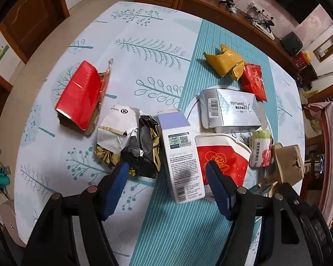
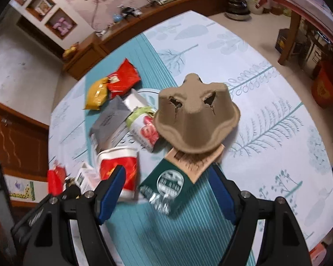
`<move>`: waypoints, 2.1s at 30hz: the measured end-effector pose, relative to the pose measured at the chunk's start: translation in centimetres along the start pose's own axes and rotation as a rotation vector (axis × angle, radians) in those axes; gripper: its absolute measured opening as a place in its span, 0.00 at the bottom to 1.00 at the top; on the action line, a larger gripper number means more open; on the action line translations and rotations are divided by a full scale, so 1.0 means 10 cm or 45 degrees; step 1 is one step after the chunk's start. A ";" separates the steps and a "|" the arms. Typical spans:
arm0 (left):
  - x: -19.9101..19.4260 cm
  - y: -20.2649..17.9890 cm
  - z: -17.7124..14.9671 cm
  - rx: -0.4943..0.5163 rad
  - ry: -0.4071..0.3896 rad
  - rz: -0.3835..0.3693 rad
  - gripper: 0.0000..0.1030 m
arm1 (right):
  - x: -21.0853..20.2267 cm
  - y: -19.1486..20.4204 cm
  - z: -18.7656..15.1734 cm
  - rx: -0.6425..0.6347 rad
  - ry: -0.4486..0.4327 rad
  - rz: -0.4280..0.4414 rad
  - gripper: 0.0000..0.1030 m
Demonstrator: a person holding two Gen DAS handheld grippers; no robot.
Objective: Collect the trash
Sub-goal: 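Reach the left gripper toward the white box while the right approaches the green carton, then grasp the white-blue box with the left gripper while the right grasps the green milk carton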
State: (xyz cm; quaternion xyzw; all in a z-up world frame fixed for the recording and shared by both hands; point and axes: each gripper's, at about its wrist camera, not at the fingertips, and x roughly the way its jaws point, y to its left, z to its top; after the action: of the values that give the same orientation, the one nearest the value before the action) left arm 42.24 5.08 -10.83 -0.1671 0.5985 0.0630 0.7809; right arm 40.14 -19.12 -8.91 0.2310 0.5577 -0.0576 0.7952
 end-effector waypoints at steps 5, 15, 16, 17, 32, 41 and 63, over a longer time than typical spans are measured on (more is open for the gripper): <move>0.05 -0.10 -0.02 -0.009 0.000 0.108 0.67 | 0.27 -0.01 0.07 0.032 0.056 -0.102 0.75; 0.13 -0.21 -0.02 -0.015 -0.011 0.240 0.67 | 0.36 -0.05 -0.16 -0.087 0.103 -0.075 0.53; 0.14 -0.23 -0.01 -0.012 -0.011 0.253 0.67 | 0.34 -0.07 -0.20 -0.094 0.106 -0.063 0.52; 0.16 -0.25 -0.01 -0.004 -0.006 0.278 0.67 | 0.33 -0.09 -0.23 -0.097 0.108 -0.056 0.51; 0.07 0.06 -0.19 0.064 -0.007 0.208 0.68 | 0.13 -0.30 -0.59 -0.120 0.145 0.036 0.47; -0.09 0.11 -0.15 0.033 0.031 0.042 0.68 | 0.10 -0.34 -0.68 -0.109 0.130 0.065 0.47; 0.36 -0.29 -0.01 0.002 0.151 0.077 0.47 | 0.08 -0.32 -0.73 -0.110 0.105 0.064 0.46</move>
State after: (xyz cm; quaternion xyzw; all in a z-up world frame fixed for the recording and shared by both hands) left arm 44.01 1.92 -13.79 -0.1518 0.6486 0.0763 0.7420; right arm 33.08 -18.66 -12.60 0.2125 0.5858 -0.0037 0.7821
